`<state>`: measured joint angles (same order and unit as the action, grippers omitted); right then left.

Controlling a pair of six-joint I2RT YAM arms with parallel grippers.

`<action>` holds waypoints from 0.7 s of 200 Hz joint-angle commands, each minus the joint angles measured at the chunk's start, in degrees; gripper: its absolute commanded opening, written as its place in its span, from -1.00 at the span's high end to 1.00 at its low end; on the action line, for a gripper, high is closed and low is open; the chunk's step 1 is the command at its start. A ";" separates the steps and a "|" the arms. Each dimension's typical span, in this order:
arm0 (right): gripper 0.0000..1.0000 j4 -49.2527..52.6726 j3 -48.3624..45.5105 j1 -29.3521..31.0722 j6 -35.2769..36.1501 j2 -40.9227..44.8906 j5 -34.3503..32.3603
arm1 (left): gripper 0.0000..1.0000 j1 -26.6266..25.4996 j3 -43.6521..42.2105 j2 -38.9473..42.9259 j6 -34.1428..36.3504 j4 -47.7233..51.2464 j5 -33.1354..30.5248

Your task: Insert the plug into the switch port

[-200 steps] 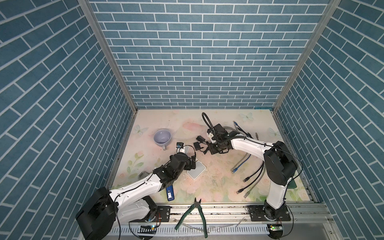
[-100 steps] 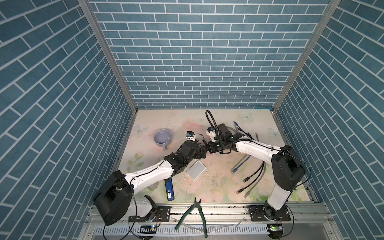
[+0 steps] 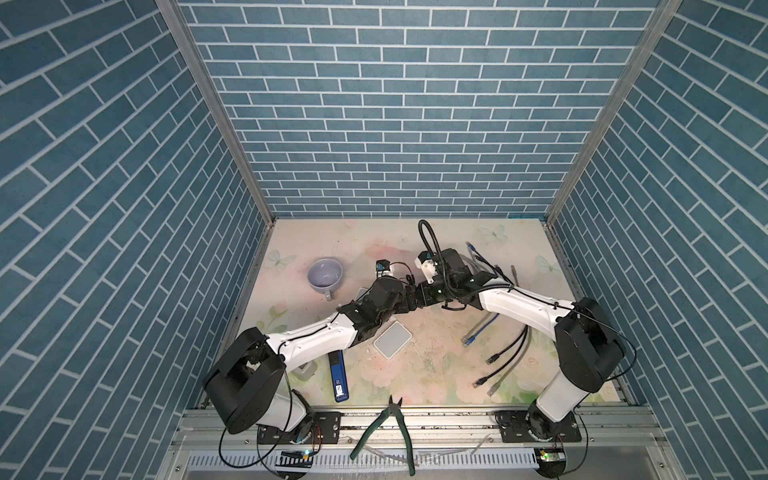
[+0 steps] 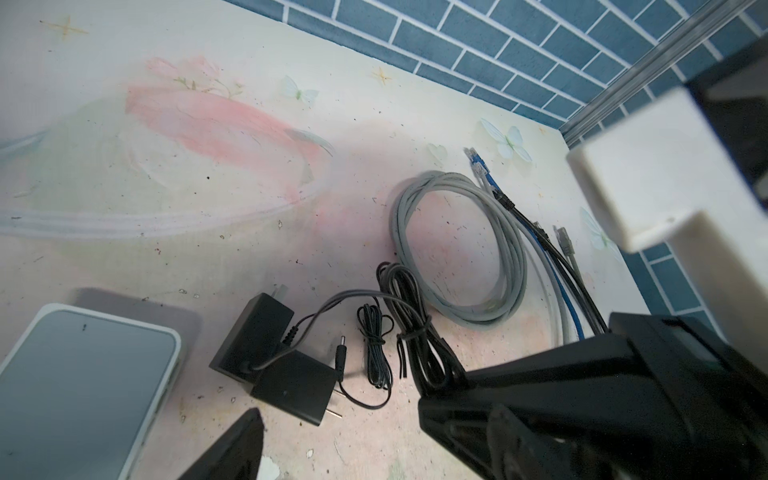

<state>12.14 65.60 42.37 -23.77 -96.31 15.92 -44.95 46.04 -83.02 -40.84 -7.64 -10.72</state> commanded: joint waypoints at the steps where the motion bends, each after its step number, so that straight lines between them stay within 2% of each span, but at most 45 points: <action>1: 1.00 -2.17 -1.37 -0.01 -1.37 1.92 1.11 | -0.64 0.68 1.60 -0.88 -2.10 -2.36 -1.38; 92: 1.00 -4.35 -1.91 0.08 -0.67 2.40 4.07 | -0.21 1.95 6.73 -7.65 -1.61 -3.87 2.49; 140: 1.00 -5.28 -2.45 0.08 -0.16 3.58 3.99 | 0.24 2.32 9.07 -8.81 0.43 -2.21 3.04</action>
<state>9.82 64.38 42.22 -23.75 -95.26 18.39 -42.92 52.66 -91.13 -42.33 -11.00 -8.75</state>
